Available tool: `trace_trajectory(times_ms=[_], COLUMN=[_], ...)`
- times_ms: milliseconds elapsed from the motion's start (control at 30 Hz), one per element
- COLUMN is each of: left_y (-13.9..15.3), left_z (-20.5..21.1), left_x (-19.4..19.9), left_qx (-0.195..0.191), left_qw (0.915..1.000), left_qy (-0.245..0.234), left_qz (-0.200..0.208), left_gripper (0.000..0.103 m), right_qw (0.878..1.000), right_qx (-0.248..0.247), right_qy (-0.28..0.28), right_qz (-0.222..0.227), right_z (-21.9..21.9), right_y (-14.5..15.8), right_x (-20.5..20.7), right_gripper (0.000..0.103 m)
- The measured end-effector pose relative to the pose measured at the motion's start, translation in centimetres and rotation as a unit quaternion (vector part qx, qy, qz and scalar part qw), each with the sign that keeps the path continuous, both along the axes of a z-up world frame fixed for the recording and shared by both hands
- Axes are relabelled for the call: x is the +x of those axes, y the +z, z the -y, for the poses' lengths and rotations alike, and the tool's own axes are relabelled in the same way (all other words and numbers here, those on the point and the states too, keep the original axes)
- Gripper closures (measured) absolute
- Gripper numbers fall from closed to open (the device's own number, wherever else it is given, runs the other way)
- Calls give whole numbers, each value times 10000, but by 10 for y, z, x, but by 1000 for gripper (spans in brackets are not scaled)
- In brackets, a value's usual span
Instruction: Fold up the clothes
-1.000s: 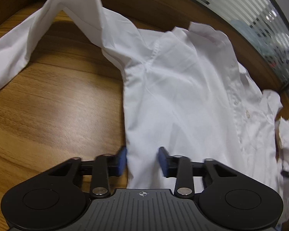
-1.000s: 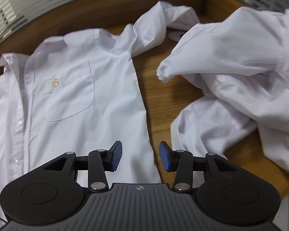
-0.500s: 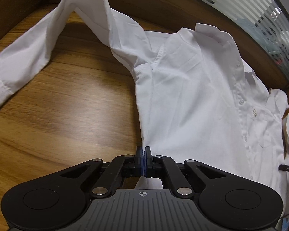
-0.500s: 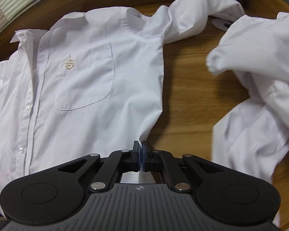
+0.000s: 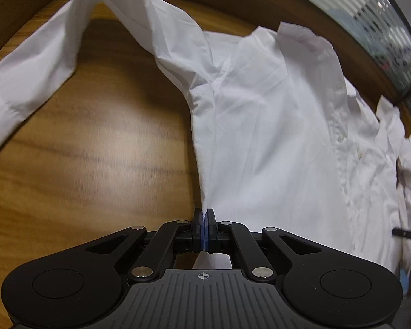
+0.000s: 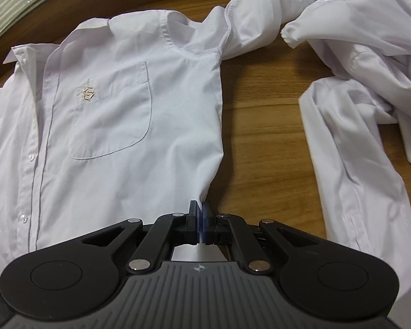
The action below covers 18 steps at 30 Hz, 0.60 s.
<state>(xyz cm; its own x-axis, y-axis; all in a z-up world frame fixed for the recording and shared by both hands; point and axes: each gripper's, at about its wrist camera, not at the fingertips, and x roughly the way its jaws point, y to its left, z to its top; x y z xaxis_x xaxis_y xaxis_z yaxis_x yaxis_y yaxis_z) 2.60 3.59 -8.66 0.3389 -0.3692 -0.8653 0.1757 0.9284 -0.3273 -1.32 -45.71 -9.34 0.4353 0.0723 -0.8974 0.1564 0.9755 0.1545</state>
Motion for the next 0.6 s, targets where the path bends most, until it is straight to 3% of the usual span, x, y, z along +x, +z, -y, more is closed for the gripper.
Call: trace_trajectory(times_ms=[67, 133, 167, 233, 433, 600], left_y=[10, 26, 35, 50, 76, 79], left_z=[0, -4, -7, -5, 11, 24], left_x=[3, 9, 14, 25, 74, 117], left_qx=[-8, -135, -156, -163, -260, -418], left_qw=[9999, 9988, 9980, 9967, 9928, 9915], left_qy=[86, 207, 252, 196, -71, -282], left_qz=[129, 413, 559, 774, 1168, 1202], left_gripper=[92, 72, 70, 67, 57, 49], right_qw=[10000, 9999, 9997, 9990, 9952, 9930], right_qx=[-23, -123, -169, -257, -382, -213], right_qy=[-35, -41, -3, 77, 510, 749], right_qz=[3, 101, 183, 370, 743, 888], right_z=[1, -3, -6, -13, -35, -51], right_y=[6, 19, 26, 42, 83, 100], right_x=[3, 6, 11, 20, 78, 133], right_gripper=[99, 96, 93, 84, 75, 71])
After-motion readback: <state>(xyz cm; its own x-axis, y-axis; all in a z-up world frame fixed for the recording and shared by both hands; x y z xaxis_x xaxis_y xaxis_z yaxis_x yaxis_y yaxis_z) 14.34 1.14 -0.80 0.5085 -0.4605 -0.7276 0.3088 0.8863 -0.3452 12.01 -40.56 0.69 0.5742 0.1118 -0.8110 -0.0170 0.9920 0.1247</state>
